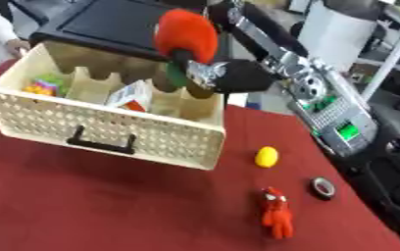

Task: Pick up objects from table and place into drawer.

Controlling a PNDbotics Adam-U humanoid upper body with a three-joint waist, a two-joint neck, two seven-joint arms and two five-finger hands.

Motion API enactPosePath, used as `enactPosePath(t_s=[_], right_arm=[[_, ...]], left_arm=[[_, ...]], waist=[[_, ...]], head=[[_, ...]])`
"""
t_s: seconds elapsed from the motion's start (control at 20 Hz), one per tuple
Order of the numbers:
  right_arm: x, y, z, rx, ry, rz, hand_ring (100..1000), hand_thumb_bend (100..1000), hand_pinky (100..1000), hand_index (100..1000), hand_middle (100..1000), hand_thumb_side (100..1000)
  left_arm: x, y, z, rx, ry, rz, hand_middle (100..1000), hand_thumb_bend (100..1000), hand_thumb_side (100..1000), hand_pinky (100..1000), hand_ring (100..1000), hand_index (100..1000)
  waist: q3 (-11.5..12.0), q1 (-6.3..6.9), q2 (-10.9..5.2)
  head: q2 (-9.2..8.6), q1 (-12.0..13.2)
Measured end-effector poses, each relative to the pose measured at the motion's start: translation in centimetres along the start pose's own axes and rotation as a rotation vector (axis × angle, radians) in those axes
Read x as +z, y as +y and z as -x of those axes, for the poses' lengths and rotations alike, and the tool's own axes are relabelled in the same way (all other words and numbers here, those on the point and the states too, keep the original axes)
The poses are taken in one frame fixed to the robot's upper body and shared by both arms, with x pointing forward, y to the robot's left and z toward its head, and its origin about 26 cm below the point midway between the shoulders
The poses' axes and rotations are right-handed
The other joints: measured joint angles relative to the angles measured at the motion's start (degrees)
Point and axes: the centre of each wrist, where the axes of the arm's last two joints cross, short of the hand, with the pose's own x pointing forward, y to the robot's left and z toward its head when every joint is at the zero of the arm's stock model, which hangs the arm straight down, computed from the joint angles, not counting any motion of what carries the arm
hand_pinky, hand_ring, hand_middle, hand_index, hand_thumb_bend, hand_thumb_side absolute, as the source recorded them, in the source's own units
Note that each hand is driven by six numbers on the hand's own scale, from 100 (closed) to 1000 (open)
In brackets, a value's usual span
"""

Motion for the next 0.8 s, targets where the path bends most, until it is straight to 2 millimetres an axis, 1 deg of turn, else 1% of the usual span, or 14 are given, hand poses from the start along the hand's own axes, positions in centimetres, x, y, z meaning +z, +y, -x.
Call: enactPosePath(t_s=[0.15, 0.2, 0.3, 0.35, 0.4, 0.55, 0.8], right_arm=[[0.03, 0.20, 0.02, 0.012, -0.001, -0.009, 668, 336, 669, 671, 359, 571], [0.03, 0.21, 0.03, 0.017, -0.002, -0.011, 686, 404, 676, 686, 380, 597], [0.03, 0.31, 0.10, 0.027, -0.006, -0.023, 704, 478, 685, 706, 410, 615], [0.02, 0.40, 0.14, 0.033, -0.009, -0.033, 719, 551, 693, 723, 440, 623], [0.02, 0.43, 0.15, 0.041, -0.013, -0.043, 736, 570, 701, 742, 472, 632], [0.02, 0.50, 0.16, 0.070, -0.028, -0.078, 767, 597, 716, 772, 526, 652], [0.03, 0.53, 0.32, 0.106, -0.033, -0.100, 767, 590, 713, 765, 522, 667]], left_arm=[[-0.02, -0.04, -0.01, 0.001, 0.000, 0.001, 457, 160, 1000, 390, 445, 849], [-0.02, -0.07, -0.01, 0.001, 0.000, 0.003, 457, 160, 1000, 389, 445, 849], [-0.03, -0.13, 0.00, 0.004, 0.000, 0.002, 457, 160, 1000, 389, 445, 849], [-0.03, -0.18, 0.00, 0.006, 0.000, 0.001, 457, 160, 1000, 390, 445, 849], [-0.03, -0.21, 0.00, 0.008, 0.000, 0.001, 457, 160, 1000, 390, 445, 849], [-0.03, -0.21, 0.00, 0.009, 0.001, 0.001, 457, 160, 1000, 389, 445, 848], [-0.04, -0.22, 0.00, 0.012, 0.001, 0.001, 457, 161, 1000, 389, 445, 848]], waist=[[0.0, -0.05, 0.12], [0.1, -0.09, 0.19], [0.1, -0.22, 0.33], [0.1, -0.27, 0.34], [0.2, -0.30, 0.34], [0.2, -0.30, 0.37], [0.3, -0.30, 0.42]], head=[[-0.01, 0.0], [-0.01, 0.0], [-0.02, 0.0], [-0.02, 0.0], [-0.02, 0.0], [-0.02, 0.0], [-0.02, 0.1]])
